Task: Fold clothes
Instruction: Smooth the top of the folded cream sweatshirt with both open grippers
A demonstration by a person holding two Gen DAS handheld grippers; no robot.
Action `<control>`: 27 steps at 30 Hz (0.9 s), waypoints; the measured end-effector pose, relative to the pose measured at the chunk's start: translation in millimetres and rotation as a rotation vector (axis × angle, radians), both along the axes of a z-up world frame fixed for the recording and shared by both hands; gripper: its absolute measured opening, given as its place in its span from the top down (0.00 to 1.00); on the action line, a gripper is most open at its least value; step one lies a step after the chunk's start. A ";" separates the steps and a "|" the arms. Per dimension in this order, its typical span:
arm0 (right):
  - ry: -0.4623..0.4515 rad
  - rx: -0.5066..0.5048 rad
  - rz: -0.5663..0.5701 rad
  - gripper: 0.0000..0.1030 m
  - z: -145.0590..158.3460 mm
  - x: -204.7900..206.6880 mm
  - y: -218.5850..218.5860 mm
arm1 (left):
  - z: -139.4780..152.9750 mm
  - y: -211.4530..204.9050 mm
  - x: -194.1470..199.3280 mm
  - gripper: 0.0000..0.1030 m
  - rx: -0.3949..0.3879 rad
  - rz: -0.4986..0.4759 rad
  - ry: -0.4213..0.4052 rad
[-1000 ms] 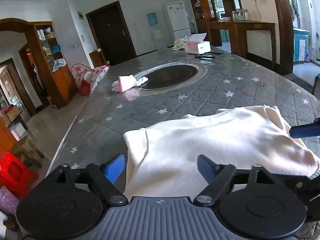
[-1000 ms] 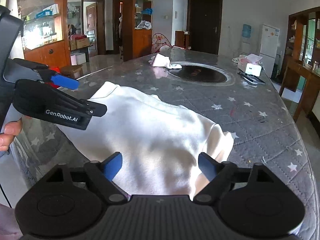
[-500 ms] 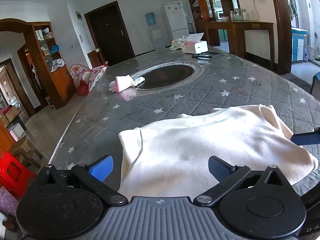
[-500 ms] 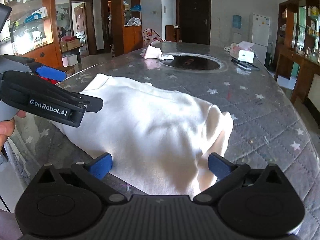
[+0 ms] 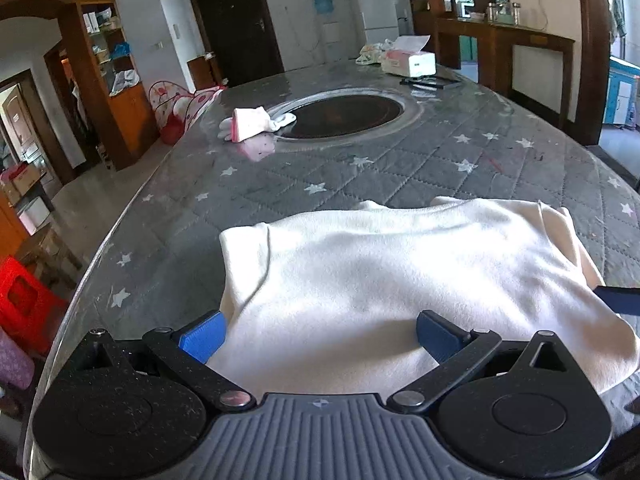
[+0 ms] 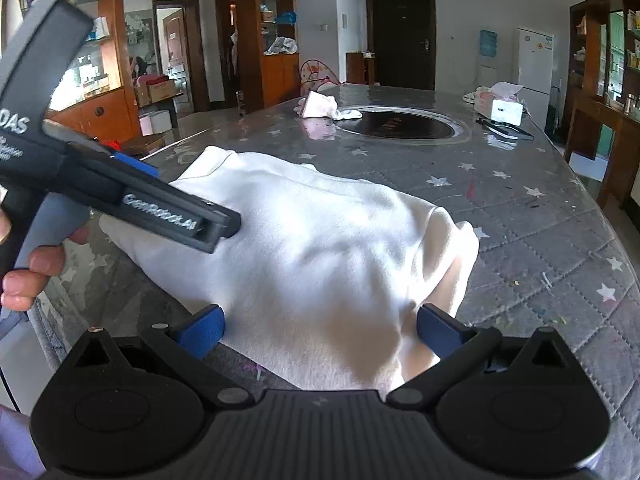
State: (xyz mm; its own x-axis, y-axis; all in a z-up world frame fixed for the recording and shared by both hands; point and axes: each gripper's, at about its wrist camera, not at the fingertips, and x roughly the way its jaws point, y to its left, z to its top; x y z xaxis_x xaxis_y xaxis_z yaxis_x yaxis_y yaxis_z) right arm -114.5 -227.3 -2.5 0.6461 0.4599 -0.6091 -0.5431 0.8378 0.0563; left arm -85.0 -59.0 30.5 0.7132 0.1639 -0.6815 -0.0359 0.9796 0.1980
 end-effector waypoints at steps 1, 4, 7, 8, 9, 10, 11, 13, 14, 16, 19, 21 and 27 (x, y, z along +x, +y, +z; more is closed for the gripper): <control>0.003 0.002 0.005 0.00 0.0 0.5 -0.6 | 0.2 0.1 1.4 0.00 -0.006 0.009 0.008; 0.006 -0.003 0.015 0.00 0.3 0.5 -1.2 | -0.6 4.0 5.7 0.00 -0.049 0.037 0.038; 0.002 -0.021 0.018 0.00 0.0 0.3 1.5 | -3.9 12.4 7.9 0.00 -0.107 0.055 0.048; 0.002 -0.025 0.020 0.00 0.2 0.5 2.5 | -4.9 15.0 8.0 0.00 -0.125 0.059 0.048; 0.001 -0.027 0.020 0.00 0.2 0.3 3.0 | -5.3 16.1 7.0 0.00 -0.133 0.058 0.045; 0.000 -0.027 0.019 0.00 0.1 -0.3 3.1 | -5.5 16.2 5.6 0.00 -0.133 0.054 0.040; -0.002 -0.025 0.018 0.00 -0.1 -0.8 2.8 | -5.7 16.0 4.2 0.00 -0.132 0.050 0.034; -0.005 -0.026 0.017 0.00 -0.4 -1.6 3.2 | -6.1 14.5 1.9 0.00 -0.125 0.042 0.023; -0.005 -0.025 0.016 0.00 -0.3 -1.5 3.0 | -6.3 14.1 0.9 0.00 -0.123 0.038 0.019; -0.005 -0.023 0.017 0.00 -0.2 -1.2 2.5 | -6.2 15.3 0.1 0.00 -0.126 0.026 0.020; -0.004 -0.015 0.014 0.00 0.1 -0.7 1.3 | -6.1 17.0 -1.0 0.00 -0.131 0.010 0.021; -0.006 -0.020 0.009 0.00 0.5 -1.2 2.5 | -6.0 18.1 -1.8 0.00 -0.135 -0.002 0.022; -0.012 -0.038 -0.001 0.00 0.6 -2.4 5.7 | -5.5 22.5 -4.0 0.00 -0.141 -0.040 0.002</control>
